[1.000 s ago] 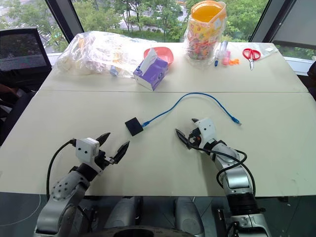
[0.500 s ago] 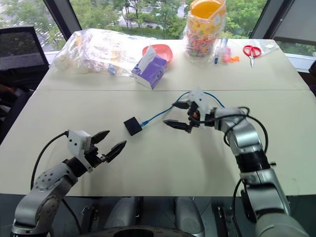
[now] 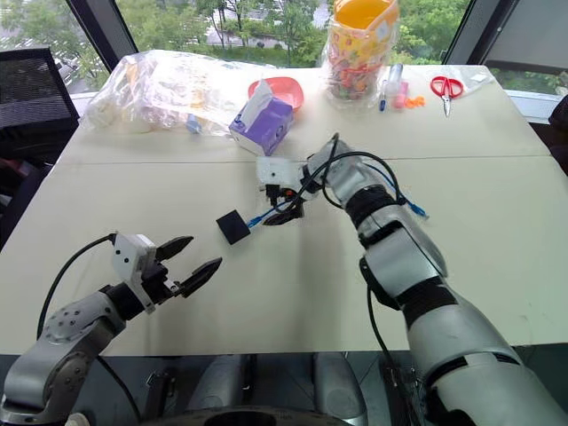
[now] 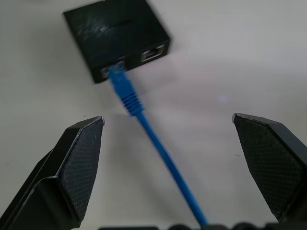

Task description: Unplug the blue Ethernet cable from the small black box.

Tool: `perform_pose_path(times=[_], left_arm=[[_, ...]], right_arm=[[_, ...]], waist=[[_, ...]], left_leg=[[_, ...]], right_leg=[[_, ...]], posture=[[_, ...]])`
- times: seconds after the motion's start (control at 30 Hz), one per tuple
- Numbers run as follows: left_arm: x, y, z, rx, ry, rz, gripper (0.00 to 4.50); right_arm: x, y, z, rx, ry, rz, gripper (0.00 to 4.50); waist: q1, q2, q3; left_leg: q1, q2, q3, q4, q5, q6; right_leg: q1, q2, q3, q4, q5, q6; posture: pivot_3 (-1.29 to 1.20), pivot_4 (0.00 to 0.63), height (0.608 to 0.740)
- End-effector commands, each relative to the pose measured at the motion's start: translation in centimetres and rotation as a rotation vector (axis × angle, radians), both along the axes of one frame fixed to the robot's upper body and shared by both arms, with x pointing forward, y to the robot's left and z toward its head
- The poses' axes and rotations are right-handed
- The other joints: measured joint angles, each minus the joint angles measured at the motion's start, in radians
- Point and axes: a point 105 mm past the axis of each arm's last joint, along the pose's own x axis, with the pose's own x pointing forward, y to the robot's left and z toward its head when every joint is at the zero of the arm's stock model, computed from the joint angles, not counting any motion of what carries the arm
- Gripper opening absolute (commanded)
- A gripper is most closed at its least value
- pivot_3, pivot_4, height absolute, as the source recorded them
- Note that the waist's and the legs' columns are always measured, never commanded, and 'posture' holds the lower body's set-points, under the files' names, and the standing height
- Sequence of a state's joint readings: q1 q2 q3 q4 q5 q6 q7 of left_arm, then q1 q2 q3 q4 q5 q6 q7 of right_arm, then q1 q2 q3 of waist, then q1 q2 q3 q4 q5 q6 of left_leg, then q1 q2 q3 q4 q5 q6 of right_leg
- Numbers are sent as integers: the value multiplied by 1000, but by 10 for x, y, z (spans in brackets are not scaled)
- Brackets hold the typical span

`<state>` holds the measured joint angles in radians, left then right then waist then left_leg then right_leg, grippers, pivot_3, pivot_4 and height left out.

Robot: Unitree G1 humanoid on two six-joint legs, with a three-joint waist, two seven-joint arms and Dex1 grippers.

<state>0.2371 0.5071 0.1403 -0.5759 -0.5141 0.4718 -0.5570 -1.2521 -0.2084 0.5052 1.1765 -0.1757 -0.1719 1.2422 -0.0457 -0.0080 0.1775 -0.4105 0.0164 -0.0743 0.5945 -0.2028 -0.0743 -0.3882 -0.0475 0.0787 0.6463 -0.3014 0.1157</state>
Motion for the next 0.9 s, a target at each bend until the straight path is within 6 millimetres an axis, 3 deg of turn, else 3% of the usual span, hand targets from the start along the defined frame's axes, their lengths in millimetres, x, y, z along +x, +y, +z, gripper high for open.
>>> perform_pose_path(times=[0.03,0.17,0.2,0.3,0.5,0.6,0.7,0.9], left_arm=[[-4,-3,13,-5,-45,-7,4467],[-8,-3,11,10,-44,2,4467],[-8,-3,11,11,-45,4,4490],[-9,-1,12,10,-46,14,4500],[-9,5,14,5,-56,28,4500],[-5,14,23,21,-96,37,4500],[7,28,44,112,-246,88,4500],[23,27,74,372,-544,43,4500]], right_arm=[[2,3,4,-63,-40,35,4500],[2,7,-3,-82,-40,30,4500],[1,8,-4,-78,-34,25,4241],[0,10,-5,-63,-2,8,3209],[-1,12,-12,-68,51,-43,110],[-2,12,-13,-53,92,-72,43],[-7,15,-7,7,185,-80,43],[-19,10,32,155,479,-92,43]], waist=[[0,1,0],[-3,1,1],[-4,1,1],[-9,1,1],[-24,1,1],[-24,1,1],[-23,1,1],[-23,3,2]], left_leg=[[0,0,0,0,0,-1],[1,0,-1,0,2,-3],[2,0,-1,1,2,-3],[2,0,-1,1,2,-3],[2,0,-2,1,2,-4],[2,0,-2,1,2,-4],[2,0,-2,2,2,-4],[1,0,-2,1,3,-4]], right_leg=[[-1,0,0,1,0,0],[-1,1,0,5,0,-1],[-1,1,0,5,-1,-3],[0,1,0,5,-2,-4],[-1,1,0,7,0,-1],[-1,2,0,8,0,-1],[-1,2,0,8,0,-1],[-2,2,0,8,0,0]], posture=[[0,150,740],[0,150,740],[0,150,740],[0,150,740],[0,150,740],[0,150,740],[0,150,740],[0,150,740]])
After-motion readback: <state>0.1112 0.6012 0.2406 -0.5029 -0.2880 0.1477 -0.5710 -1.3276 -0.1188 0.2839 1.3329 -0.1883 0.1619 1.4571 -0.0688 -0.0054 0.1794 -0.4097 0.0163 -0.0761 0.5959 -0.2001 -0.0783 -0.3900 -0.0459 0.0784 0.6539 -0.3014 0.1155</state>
